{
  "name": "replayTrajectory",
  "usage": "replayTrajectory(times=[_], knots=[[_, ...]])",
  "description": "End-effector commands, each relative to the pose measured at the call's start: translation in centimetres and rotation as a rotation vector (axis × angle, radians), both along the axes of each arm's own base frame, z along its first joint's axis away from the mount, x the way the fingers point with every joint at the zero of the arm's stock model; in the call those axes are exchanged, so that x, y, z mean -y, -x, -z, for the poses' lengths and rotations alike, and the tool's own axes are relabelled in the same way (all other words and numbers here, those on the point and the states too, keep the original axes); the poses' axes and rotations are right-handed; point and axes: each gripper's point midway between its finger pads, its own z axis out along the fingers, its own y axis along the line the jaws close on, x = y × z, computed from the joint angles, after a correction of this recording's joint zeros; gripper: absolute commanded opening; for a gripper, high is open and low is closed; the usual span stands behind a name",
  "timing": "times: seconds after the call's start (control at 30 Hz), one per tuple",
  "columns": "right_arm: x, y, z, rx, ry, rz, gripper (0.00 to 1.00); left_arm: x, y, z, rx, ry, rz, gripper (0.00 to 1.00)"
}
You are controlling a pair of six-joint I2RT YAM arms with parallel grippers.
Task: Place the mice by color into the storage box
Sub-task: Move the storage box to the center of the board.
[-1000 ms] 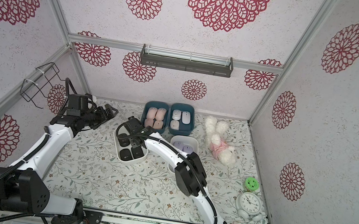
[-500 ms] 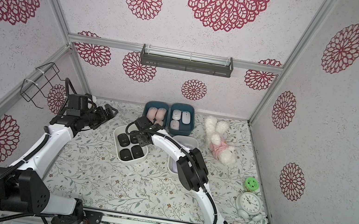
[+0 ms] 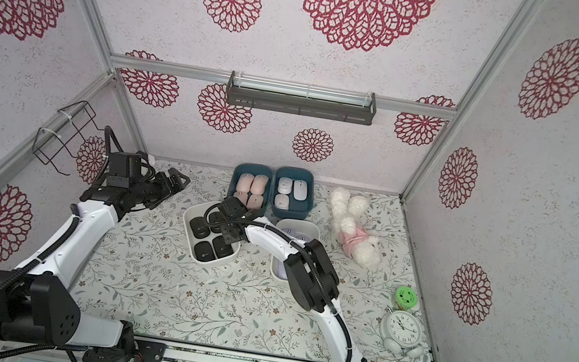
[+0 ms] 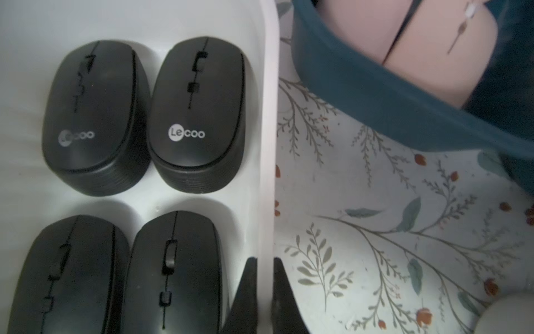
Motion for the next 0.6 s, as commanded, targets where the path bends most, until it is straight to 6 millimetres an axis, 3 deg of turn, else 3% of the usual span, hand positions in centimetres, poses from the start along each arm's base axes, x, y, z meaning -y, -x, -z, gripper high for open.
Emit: replayTrajectory(times=[0.0, 0.33, 0.43, 0.57], knots=[[1.4, 0.3, -5.1, 0.072, -0.079, 0.065, 0.02, -0.3, -0.2, -1.7, 0.039, 0.008, -0.009, 0.97], [7.8, 4.0, -4.8, 0.067, -0.182, 0.344, 0.00, -0.2, -0.2, -1.5, 0.039, 0.022, -0.013, 0.97], [8.5, 4.7, -4.8, 0.087, -0.210, 0.395, 0.00, 0.0, -0.3, -1.5, 0.040, 0.029, -0.006, 0.97], [7.2, 5.6, -4.8, 0.091, -0.245, 0.399, 0.00, 0.0, -0.2, -1.5, 0.041, 0.030, -0.007, 0.97]])
